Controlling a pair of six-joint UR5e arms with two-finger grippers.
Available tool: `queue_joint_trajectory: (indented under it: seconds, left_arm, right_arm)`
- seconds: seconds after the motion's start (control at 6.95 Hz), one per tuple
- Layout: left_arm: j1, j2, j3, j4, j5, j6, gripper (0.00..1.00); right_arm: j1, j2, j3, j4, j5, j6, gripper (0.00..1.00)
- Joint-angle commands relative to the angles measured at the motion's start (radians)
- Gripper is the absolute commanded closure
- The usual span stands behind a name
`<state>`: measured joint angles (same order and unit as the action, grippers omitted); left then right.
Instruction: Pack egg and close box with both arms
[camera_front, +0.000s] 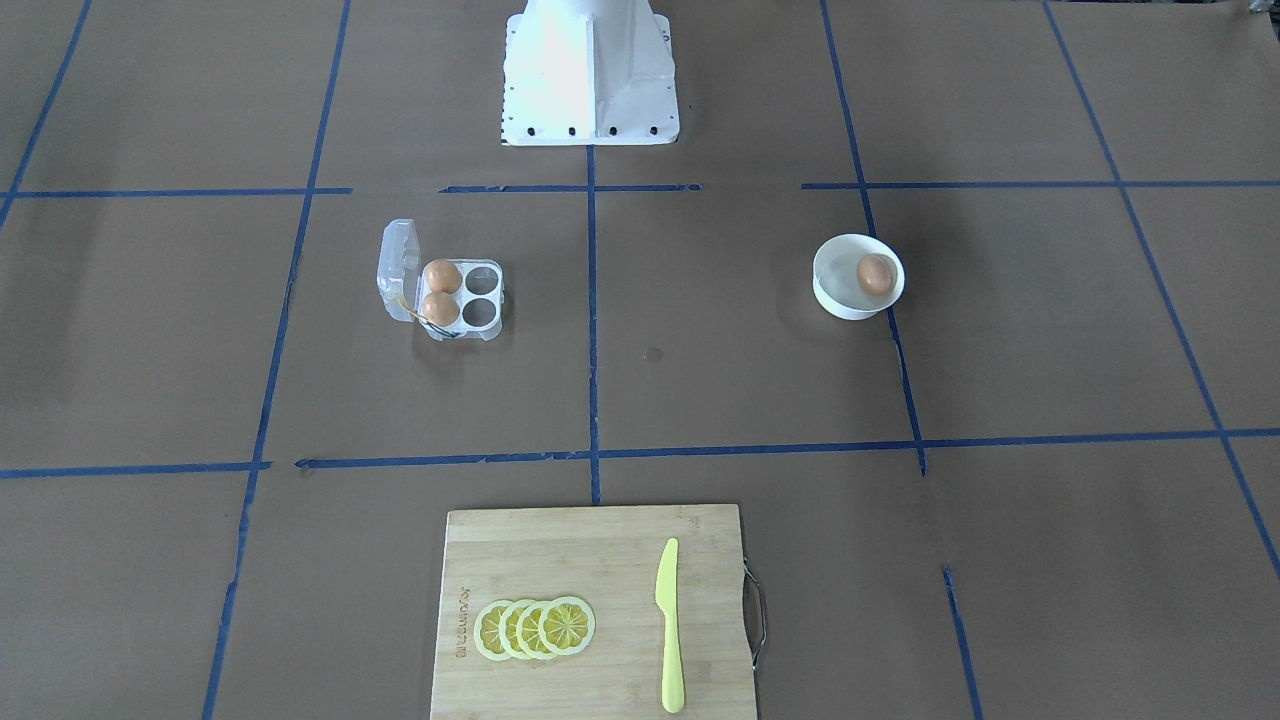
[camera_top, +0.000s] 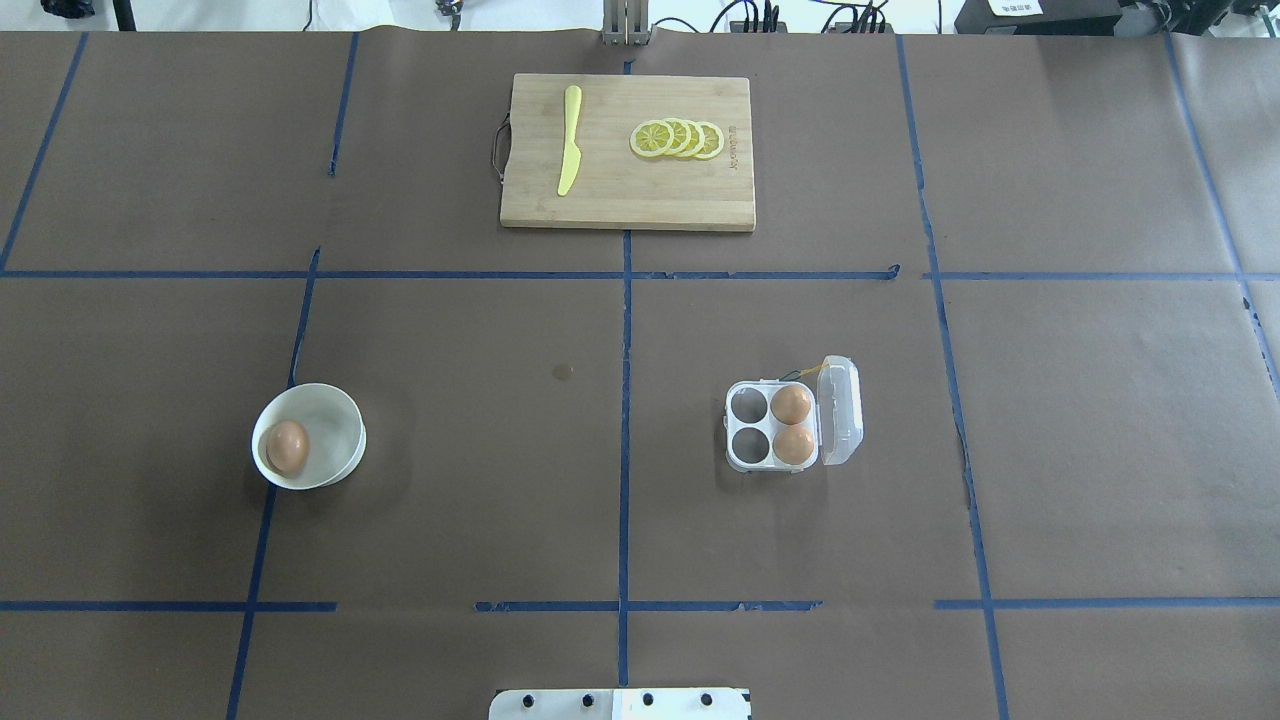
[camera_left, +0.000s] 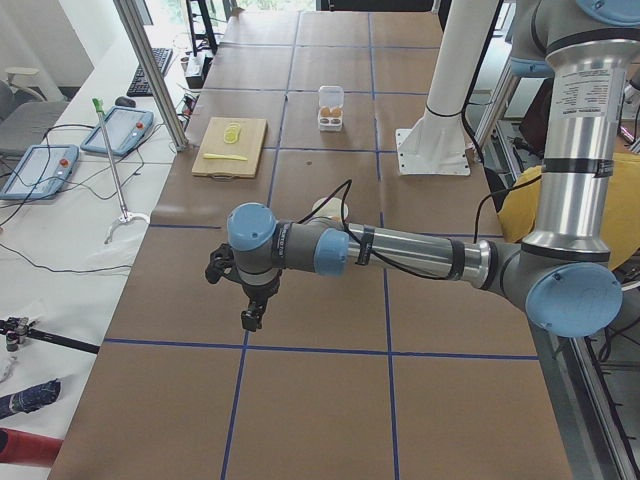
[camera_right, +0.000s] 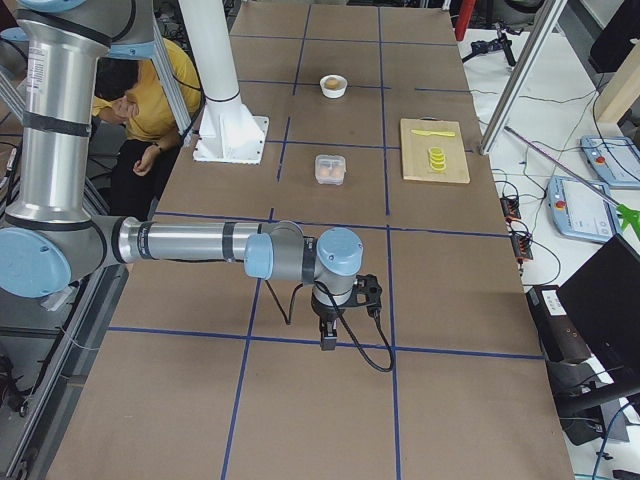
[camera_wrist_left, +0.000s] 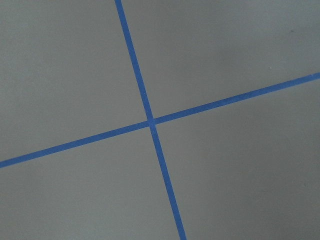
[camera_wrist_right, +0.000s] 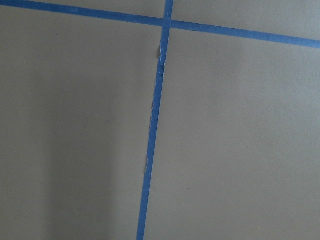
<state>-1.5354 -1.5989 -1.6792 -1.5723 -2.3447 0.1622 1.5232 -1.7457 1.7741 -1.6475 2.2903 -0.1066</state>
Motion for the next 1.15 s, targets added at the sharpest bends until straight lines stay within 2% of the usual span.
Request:
queue_joint_trajectory:
  seconds: [0.0,0.43,0.72,1.01]
  left_arm:
    - [0.000,-0.003,-0.014,0.000,0.004,0.005,0.00]
    - [0.000,-0.003,-0.030,-0.033,0.007,0.000,0.00]
    - [0.000,-0.013,-0.025,-0.150,0.005,-0.009,0.00]
    - [0.000,-0.021,-0.013,-0.243,-0.002,-0.004,0.00]
  right_arm:
    - [0.000,0.000,0.004,0.000,0.001,-0.004,0.00]
    - [-0.001,0.012,0.017,0.000,0.008,0.005,0.00]
    - [0.000,0.049,0.115,0.002,0.001,0.004,0.00]
    - [0.003,0.087,0.134,0.002,0.003,0.008,0.00]
